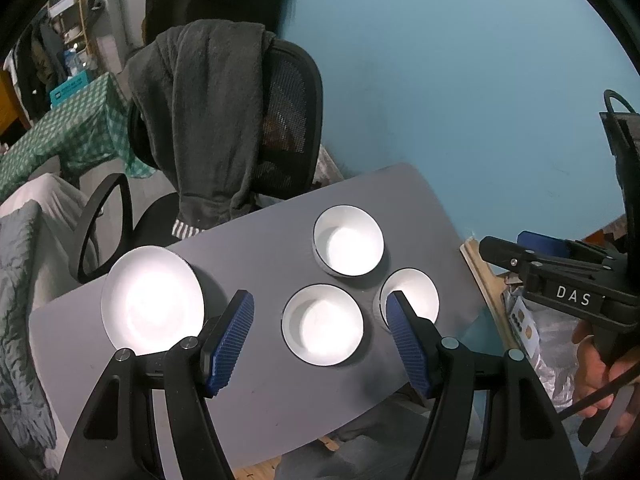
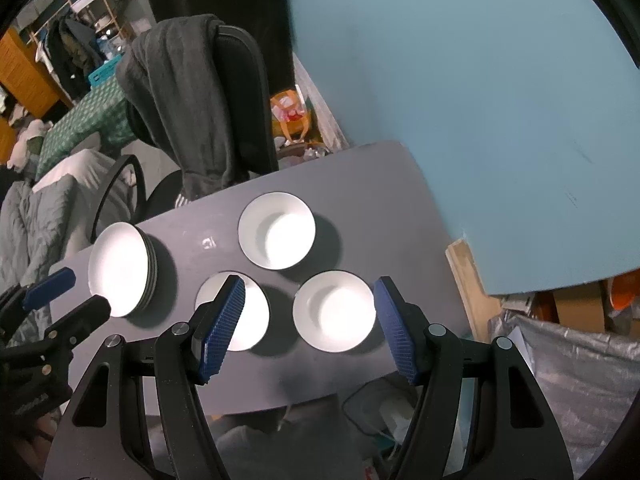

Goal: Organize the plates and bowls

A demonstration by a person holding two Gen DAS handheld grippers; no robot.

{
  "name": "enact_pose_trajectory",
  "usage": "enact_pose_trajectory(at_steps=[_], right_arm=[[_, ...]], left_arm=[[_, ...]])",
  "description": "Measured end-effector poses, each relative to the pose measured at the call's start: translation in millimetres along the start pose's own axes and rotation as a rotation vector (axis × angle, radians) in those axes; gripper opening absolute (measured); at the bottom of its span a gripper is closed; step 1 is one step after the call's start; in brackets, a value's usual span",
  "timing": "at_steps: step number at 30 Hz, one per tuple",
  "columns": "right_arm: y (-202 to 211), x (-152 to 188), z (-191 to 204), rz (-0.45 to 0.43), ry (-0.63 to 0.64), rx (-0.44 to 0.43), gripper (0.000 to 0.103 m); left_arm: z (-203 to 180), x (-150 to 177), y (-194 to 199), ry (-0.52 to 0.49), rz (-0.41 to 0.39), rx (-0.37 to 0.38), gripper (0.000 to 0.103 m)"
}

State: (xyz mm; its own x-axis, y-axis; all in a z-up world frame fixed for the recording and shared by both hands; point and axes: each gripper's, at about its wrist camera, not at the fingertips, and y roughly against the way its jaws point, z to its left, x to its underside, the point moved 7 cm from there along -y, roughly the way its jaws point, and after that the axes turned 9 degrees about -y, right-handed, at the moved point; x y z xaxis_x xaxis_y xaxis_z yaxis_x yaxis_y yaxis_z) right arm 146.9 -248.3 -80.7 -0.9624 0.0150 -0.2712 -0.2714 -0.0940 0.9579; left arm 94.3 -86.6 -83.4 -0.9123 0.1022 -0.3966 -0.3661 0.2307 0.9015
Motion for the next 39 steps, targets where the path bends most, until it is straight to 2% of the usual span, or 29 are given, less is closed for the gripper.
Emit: enact_pose_trajectory(at_steps=[4,9,13,21,26,34,39], right_arm=[[-9.1,-4.7,2.9,0.019,0.018,-0.010,0.066],[-29.8,-5.7,10.1,0.059,0.055,-0.064,0.066],[-56.1,2.8,19.2,0.128,0.095,-0.107,0.066],[-107.2,27.0,39.8,0.219,0.202,-0.121,0.066],[-140.9,41.9,46.3,0.302,0.206,-0.162,0.066],[-168.2,48.4,57.1,0.362,0.247,-0.204,0.066],[-181.0,53.8,60.7,0.389,0.288,-0.191,0.066]], left_arm=[[6.0,-0.4,-10.4,0.035,0.019,-0.003,0.070],[17.5,9.5,-31.7,0.095,0.063,-0.001,0.070],[23.3,20.1,-50.6,0.119,0.097,0.005,0.070],[37.2,50.6,-92.8,0.154,0.168,-0.007,0.070],[44.9,68.6,-112.5,0.188,0.208,-0.014,0.070],[46.2,83.1,-137.8,0.212,0.234,-0.009,0.070],[49.0,88.0,-157.2,0.222,0.261,-0.004,0.070]])
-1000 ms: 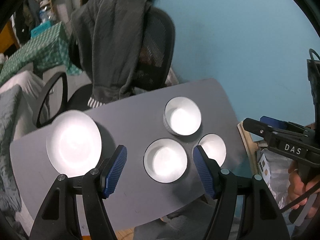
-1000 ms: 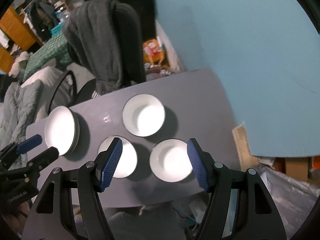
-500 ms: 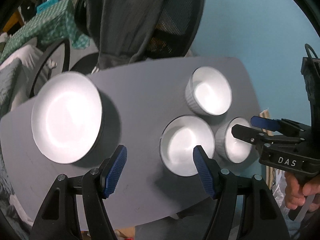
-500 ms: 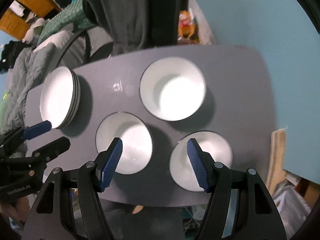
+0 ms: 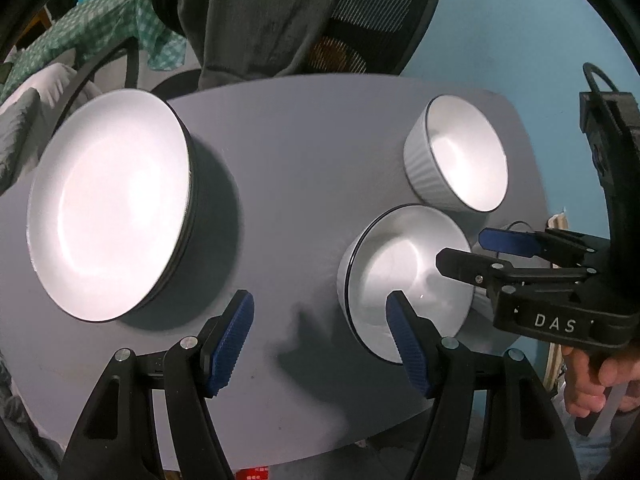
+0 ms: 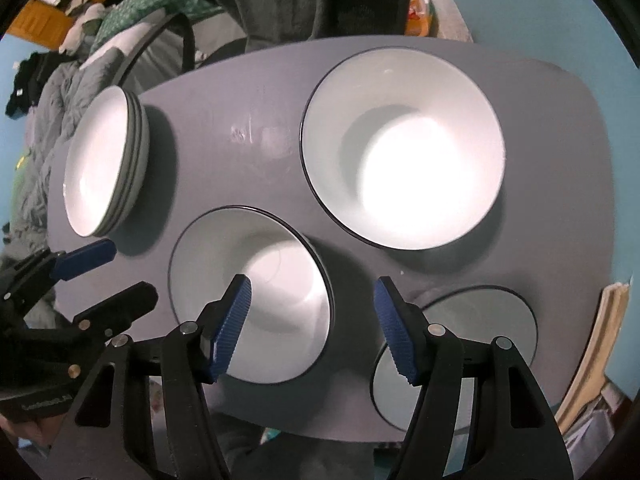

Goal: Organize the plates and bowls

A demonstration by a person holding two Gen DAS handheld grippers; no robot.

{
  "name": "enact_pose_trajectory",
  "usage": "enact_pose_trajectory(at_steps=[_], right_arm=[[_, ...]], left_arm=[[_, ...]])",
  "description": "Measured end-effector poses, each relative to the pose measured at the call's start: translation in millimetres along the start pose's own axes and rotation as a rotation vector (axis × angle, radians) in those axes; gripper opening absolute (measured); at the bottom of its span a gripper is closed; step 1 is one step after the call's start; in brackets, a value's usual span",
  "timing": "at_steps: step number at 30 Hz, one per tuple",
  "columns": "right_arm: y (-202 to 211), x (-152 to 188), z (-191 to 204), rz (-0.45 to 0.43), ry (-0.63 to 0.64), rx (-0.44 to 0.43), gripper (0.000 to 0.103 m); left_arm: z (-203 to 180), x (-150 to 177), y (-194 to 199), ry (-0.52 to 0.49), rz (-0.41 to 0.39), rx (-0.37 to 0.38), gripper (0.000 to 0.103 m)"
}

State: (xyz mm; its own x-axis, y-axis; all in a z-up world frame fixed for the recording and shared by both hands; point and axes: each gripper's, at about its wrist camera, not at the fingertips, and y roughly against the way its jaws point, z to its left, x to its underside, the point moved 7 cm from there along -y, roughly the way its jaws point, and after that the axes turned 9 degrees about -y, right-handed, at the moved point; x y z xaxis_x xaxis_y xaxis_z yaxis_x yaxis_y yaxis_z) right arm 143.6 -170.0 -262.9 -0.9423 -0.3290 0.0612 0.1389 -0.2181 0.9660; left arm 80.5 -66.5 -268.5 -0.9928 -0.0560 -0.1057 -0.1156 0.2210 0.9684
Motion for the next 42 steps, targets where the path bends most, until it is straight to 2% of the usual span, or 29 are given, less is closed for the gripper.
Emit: enact_pose_trajectory(at_steps=[2,7,12,13,16,19,23,29,34,42], right_arm=[[-4.8,0.2,0.3,0.011,0.012,0.002,0.065],[-17.2,1.5,0.5,0.037,0.051,0.019,0.047],[-23.9,3.5,-0.7,0.054,0.062,0.022,0.034],[-24.8,3.7,-1.1,0.058,0.060,0.022,0.032],[-27.7,6.1,-4.1,0.063,0.054,0.045,0.026],[-26.4,7.7,-10.1,0.052,0.040,0.068,0.018],[-22.9,13.6,-15.5,0.065,0.017,0.056,0.016],[-21.2,27.9,-16.2,0.067,0.016,0.042,0.016],[-24.5,41.7,-11.8,0.104,-0.039,-0.048,0.015],[-26.8,53.9,-22.4,0.105,-0.067,-0.066,0.015]], left_arm=[[-0.1,-0.2,-6.6,0.007,0.007,0.005,0.070],[1.0,0.6,-21.4,0.022,0.033,0.006,0.070],[-1.1,4.9,-33.5,0.023,0.047,0.021,0.070],[-1.8,5.1,-35.2,0.020,0.047,0.024,0.068],[-2.0,7.8,-41.9,0.029,0.068,0.031,0.055],[-0.2,10.5,-44.7,0.045,0.077,0.053,0.053],[1.6,13.9,-46.6,0.048,0.083,0.056,0.046],[4.4,12.7,-48.5,0.049,0.094,0.055,0.046],[7.4,18.3,-45.2,0.049,0.100,0.052,0.046],[7.6,19.7,-48.4,0.050,0.111,0.047,0.044]])
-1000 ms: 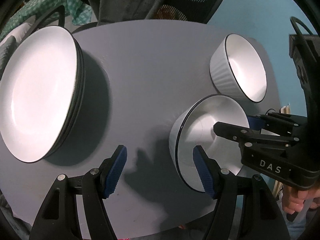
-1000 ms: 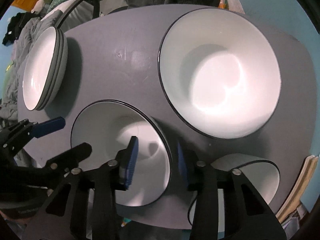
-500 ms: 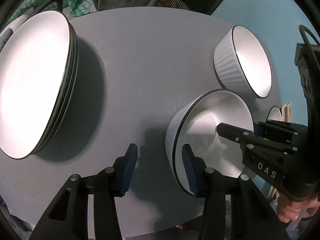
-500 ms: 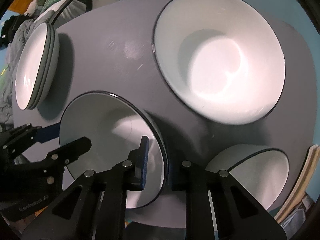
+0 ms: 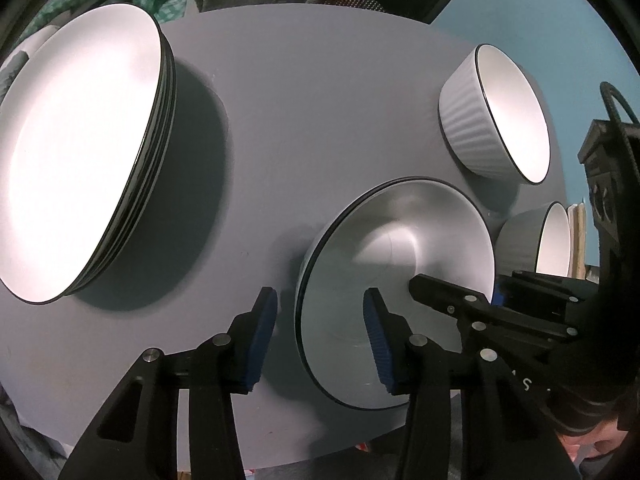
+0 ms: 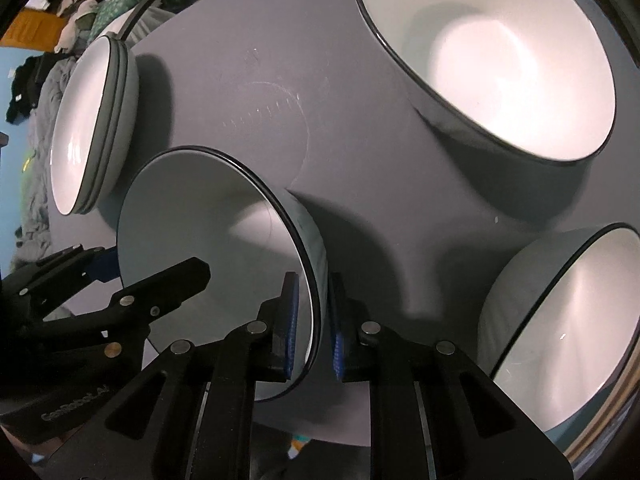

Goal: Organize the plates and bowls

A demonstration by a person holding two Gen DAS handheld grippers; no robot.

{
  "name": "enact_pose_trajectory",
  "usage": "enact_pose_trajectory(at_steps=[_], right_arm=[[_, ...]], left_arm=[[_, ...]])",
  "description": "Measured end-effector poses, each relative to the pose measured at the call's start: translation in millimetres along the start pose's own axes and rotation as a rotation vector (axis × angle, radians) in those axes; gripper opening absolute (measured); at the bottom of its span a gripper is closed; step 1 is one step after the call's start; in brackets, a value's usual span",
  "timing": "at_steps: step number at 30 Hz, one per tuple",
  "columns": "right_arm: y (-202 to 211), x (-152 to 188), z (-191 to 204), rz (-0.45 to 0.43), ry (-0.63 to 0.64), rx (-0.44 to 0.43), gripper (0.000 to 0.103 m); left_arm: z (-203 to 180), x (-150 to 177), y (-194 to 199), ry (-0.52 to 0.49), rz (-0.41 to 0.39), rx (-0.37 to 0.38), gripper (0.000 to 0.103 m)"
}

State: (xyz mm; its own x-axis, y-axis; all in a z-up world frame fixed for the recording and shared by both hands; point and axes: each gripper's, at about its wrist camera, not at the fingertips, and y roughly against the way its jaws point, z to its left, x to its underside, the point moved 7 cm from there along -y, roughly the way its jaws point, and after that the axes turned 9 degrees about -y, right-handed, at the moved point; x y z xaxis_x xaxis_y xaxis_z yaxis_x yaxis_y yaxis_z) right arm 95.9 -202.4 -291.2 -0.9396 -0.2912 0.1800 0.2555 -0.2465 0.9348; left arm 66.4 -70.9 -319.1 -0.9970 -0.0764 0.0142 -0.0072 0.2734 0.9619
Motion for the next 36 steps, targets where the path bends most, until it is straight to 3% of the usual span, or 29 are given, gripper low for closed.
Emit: enact_pose_trajectory(at_steps=[9,16,28,36], right_arm=[[11.1,-3.1,-33.2,-0.014,-0.045,-0.025,0.015],[10.5,-3.3,-20.7,-0.020,-0.045,-0.015,0.015],[6.0,-3.2,0.9,-0.021,-0.055,0.036,0.009],[15.9,-5.0,-1.3,-0.017,-0.099,0.017,0.009]], left_arm=[[4.1,0.8,-10.8,0.013,0.027,0.008,0.026],[14.7,3.4,-14.5,0.046,0.030,0.023,0.015],[33.2,14.2,-6.0,0.014,0.040,-0.002,0.009],[26.1,10.8,-2.4,0.015,0.050,0.019,0.009]])
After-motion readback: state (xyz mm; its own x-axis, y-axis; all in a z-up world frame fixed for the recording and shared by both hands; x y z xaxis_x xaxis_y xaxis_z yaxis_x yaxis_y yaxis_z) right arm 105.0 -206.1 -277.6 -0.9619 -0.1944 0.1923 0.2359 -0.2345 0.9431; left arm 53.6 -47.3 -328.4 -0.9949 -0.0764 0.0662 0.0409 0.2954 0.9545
